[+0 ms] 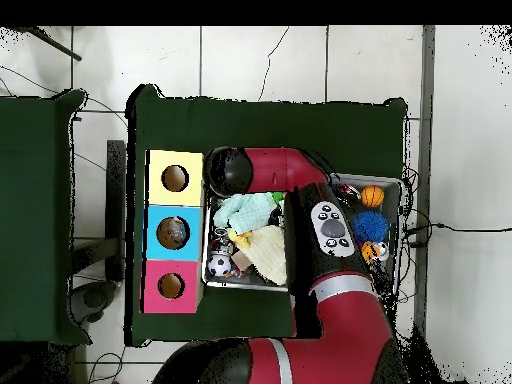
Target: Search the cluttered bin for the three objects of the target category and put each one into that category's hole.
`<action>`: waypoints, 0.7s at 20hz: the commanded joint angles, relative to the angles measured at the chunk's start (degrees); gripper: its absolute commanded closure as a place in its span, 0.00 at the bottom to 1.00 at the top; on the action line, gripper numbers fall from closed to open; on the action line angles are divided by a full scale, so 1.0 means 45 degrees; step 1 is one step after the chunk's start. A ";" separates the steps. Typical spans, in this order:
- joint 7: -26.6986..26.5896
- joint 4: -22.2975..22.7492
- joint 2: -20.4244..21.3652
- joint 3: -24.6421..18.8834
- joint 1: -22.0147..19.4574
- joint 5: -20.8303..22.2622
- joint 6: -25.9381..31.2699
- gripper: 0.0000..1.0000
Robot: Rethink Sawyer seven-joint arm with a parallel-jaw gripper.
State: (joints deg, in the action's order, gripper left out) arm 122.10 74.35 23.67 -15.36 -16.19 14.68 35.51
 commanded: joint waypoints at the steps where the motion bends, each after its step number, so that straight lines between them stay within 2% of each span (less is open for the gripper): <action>1: -0.0383 0.1834 0.0438 -0.0174 -0.0732 0.0207 0.0077 0.00; 8: -0.0365 0.2133 0.0573 -0.0241 -0.0896 0.0323 -0.0049 0.00; 10: -0.0295 0.2088 0.0427 -0.0225 -0.0860 0.0416 -0.0224 0.00; 14: 0.0021 0.1526 -0.0471 -0.0145 -0.0586 0.0619 -0.0891 0.00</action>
State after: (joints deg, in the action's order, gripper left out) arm 122.10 78.86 25.78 -15.31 -18.97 15.01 35.39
